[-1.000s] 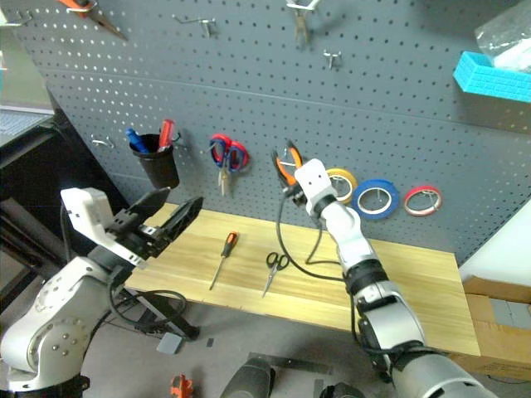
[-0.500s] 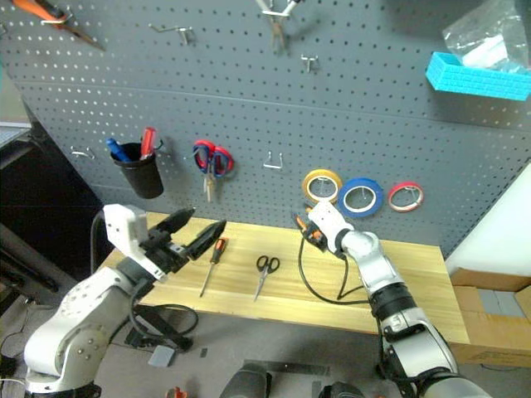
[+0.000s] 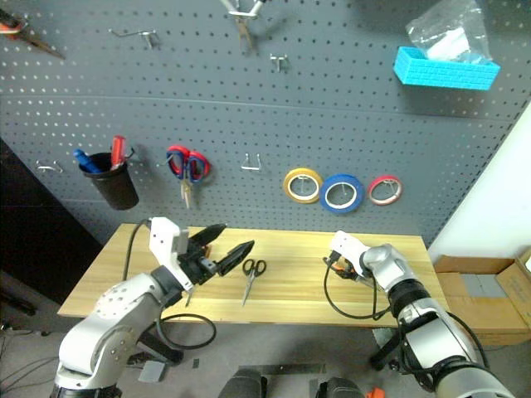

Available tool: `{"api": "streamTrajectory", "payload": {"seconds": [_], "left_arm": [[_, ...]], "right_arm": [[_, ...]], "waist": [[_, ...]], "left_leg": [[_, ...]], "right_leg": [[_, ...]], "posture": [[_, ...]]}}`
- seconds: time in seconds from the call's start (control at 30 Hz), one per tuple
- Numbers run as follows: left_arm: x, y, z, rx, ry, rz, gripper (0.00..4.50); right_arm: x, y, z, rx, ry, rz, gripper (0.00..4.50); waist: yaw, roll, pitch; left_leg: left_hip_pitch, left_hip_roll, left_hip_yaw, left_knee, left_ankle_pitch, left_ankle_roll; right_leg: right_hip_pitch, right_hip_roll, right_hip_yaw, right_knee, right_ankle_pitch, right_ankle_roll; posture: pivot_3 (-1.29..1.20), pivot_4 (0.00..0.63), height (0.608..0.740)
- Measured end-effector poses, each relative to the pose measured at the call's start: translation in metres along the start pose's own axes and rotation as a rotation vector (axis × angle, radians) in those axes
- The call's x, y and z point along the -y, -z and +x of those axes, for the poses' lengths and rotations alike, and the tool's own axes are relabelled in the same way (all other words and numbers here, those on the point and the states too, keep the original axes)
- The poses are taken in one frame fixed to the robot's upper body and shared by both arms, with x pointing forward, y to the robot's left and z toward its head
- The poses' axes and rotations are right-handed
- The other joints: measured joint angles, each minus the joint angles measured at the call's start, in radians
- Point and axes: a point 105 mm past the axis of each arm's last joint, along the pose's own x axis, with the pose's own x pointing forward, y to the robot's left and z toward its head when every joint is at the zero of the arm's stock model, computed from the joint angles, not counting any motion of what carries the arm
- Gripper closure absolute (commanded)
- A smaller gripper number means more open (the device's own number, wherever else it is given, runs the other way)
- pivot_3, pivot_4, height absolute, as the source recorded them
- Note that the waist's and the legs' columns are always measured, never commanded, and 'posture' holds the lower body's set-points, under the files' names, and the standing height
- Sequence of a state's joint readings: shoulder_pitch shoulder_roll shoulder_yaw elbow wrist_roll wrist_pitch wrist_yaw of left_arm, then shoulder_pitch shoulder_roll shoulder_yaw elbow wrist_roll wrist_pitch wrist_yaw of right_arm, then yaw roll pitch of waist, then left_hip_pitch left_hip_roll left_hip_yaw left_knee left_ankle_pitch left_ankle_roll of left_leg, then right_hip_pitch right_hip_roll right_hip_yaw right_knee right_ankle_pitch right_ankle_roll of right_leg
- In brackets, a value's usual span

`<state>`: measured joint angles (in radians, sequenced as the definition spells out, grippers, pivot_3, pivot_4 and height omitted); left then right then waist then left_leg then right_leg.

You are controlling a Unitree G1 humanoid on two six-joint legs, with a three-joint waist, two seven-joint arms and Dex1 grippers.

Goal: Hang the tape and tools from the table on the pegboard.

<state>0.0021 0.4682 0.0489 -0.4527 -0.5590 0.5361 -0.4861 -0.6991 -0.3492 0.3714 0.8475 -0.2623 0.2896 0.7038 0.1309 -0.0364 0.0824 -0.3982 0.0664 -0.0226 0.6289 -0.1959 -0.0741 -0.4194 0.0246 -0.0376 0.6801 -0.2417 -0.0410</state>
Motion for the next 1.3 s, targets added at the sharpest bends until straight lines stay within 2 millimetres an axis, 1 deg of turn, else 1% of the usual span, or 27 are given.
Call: {"api": "streamTrajectory", "payload": {"seconds": [0.17,0.3,0.4,0.53,0.57,0.6,0.63,0.67,0.7,0.73,0.77,0.8,0.83,0.87,0.97,1.1,1.2,1.3], "left_arm": [[0.001,0.035,-0.004,-0.131,-0.007,-0.024,0.0],[-0.003,0.056,-0.006,-0.236,-0.017,-0.006,0.0],[-0.001,0.067,-0.003,-0.302,0.019,0.013,0.0],[0.003,0.081,0.004,-0.349,0.051,0.025,0.0],[0.006,0.08,0.008,-0.34,0.062,0.029,0.0],[0.007,0.079,0.009,-0.334,0.066,0.029,0.0],[0.007,0.076,0.011,-0.324,0.067,0.035,0.0],[0.005,0.065,0.015,-0.287,0.069,0.061,0.0],[0.006,0.062,0.017,-0.272,0.07,0.066,0.0],[0.007,0.07,0.015,-0.295,0.069,0.048,0.0],[0.007,0.08,0.01,-0.326,0.064,0.027,0.0],[0.006,0.083,0.009,-0.34,0.059,0.024,0.0],[0.005,0.081,0.011,-0.333,0.061,0.031,0.0],[0.004,0.077,0.012,-0.323,0.062,0.039,0.0],[0.002,0.074,0.012,-0.312,0.06,0.047,0.0],[0.002,0.074,0.011,-0.312,0.065,0.043,0.0],[0.0,0.072,0.01,-0.307,0.054,0.043,0.0],[-0.001,0.072,0.008,-0.302,0.047,0.041,0.0]], "right_arm": [[-0.001,0.01,0.003,-0.029,-0.005,0.02,1.73],[-0.002,0.005,0.004,-0.024,-0.011,0.018,1.73],[-0.002,0.003,0.005,-0.029,-0.013,0.022,1.73],[-0.007,0.007,0.008,-0.05,-0.026,0.044,1.73],[-0.008,0.009,0.009,-0.057,-0.027,0.052,1.38],[-0.008,0.009,0.01,-0.058,-0.027,0.053,1.02],[-0.007,0.007,0.009,-0.055,-0.022,0.051,0.89],[0.005,-0.003,0.004,-0.03,0.011,0.037,0.58],[0.012,-0.01,0.001,-0.011,0.035,0.034,0.25],[0.007,-0.008,0.004,-0.015,0.024,0.04,0.01],[0.002,-0.008,0.006,0.005,0.008,0.061,0.01],[0.004,-0.01,0.005,0.01,0.014,0.058,0.01],[0.005,-0.01,0.005,0.011,0.015,0.061,0.01],[0.006,-0.011,0.004,0.013,0.016,0.06,0.01],[0.01,-0.017,0.002,0.028,0.027,0.06,0.01],[0.017,-0.026,-0.001,0.054,0.054,0.052,0.01],[0.019,-0.032,-0.004,0.08,0.076,0.049,0.01],[0.017,-0.033,-0.009,0.09,0.087,0.068,0.01]], "waist": [[-0.01,0.001,0.0],[-0.018,0.002,-0.001],[-0.019,0.003,-0.002],[-0.023,0.004,-0.003],[-0.025,0.004,-0.003],[-0.026,0.004,-0.003],[-0.028,0.005,0.028],[-0.031,0.008,0.083],[-0.036,0.009,0.117],[-0.037,0.017,0.136],[-0.04,0.021,0.151],[-0.05,0.023,0.161],[-0.057,0.021,0.166],[-0.06,0.02,0.168],[-0.061,0.016,0.177],[-0.06,0.016,0.186],[-0.06,0.015,0.187],[-0.06,0.015,0.191]], "left_leg": [[0.001,0.0,0.0,0.0,0.0,0.0],[0.001,0.0,-0.001,0.0,0.0,0.0],[0.001,-0.001,-0.001,0.0,0.0,0.001],[0.001,-0.001,0.0,0.0,0.0,0.001],[0.001,-0.001,0.0,0.0,0.0,0.001],[0.001,-0.001,0.0,0.0,0.0,0.001],[-0.001,-0.001,-0.001,-0.001,0.0,0.0],[0.013,-0.003,-0.006,0.005,-0.006,-0.002],[0.004,-0.004,-0.012,0.013,-0.02,0.001],[-0.005,-0.005,-0.02,0.005,-0.021,0.005],[-0.001,-0.005,-0.02,-0.001,-0.013,0.017],[0.001,-0.004,-0.018,0.003,0.001,0.029],[0.006,-0.006,-0.017,0.003,0.001,0.028],[0.008,-0.007,-0.014,0.0,0.001,0.028],[0.011,-0.006,-0.009,-0.003,-0.002,0.026],[0.008,-0.006,-0.008,-0.007,-0.004,0.023],[0.004,-0.007,-0.004,-0.014,-0.004,0.023],[0.0,-0.007,-0.001,-0.018,-0.004,0.023]], "right_leg": [[0.0,0.001,0.001,0.0,0.0,0.0],[0.0,0.001,0.001,0.0,0.0,0.0],[0.0,0.001,0.001,0.0,0.0,0.0],[0.0,0.001,0.002,0.0,0.0,0.0],[0.0,0.001,0.002,0.0,0.0,0.0],[0.0,0.001,0.002,0.0,0.0,0.0],[-0.005,0.001,0.003,-0.001,-0.003,-0.004],[0.005,-0.004,0.006,0.003,-0.007,-0.008],[-0.003,-0.002,0.002,-0.006,-0.007,-0.008],[-0.003,-0.002,-0.006,-0.019,-0.006,-0.007],[0.001,-0.007,-0.009,-0.023,-0.005,-0.006],[0.006,-0.011,-0.008,-0.018,0.0,0.002],[0.007,-0.012,-0.003,-0.015,0.0,0.003],[0.008,-0.011,0.0,-0.017,0.0,0.003],[0.008,-0.012,0.003,-0.017,0.0,0.003],[0.004,-0.011,0.004,-0.016,0.001,0.003],[-0.003,-0.01,0.006,-0.016,0.005,0.01],[-0.006,-0.009,0.005,-0.017,0.004,0.008]], "posture": [[0.26,0.0,0.74],[0.25,0.0,0.74],[0.24,0.0,0.74],[0.23,0.0,0.74],[0.23,0.0,0.74],[0.23,0.329,0.74],[0.23,0.333,0.74],[0.23,0.334,0.74],[0.23,0.335,0.74],[0.23,0.336,0.74],[0.23,0.336,0.74],[0.23,0.336,0.74],[0.23,0.336,0.74],[0.23,0.336,0.74],[0.23,0.336,0.74],[0.22,0.335,0.74],[0.22,0.334,0.74],[0.21,0.332,0.74]]}}
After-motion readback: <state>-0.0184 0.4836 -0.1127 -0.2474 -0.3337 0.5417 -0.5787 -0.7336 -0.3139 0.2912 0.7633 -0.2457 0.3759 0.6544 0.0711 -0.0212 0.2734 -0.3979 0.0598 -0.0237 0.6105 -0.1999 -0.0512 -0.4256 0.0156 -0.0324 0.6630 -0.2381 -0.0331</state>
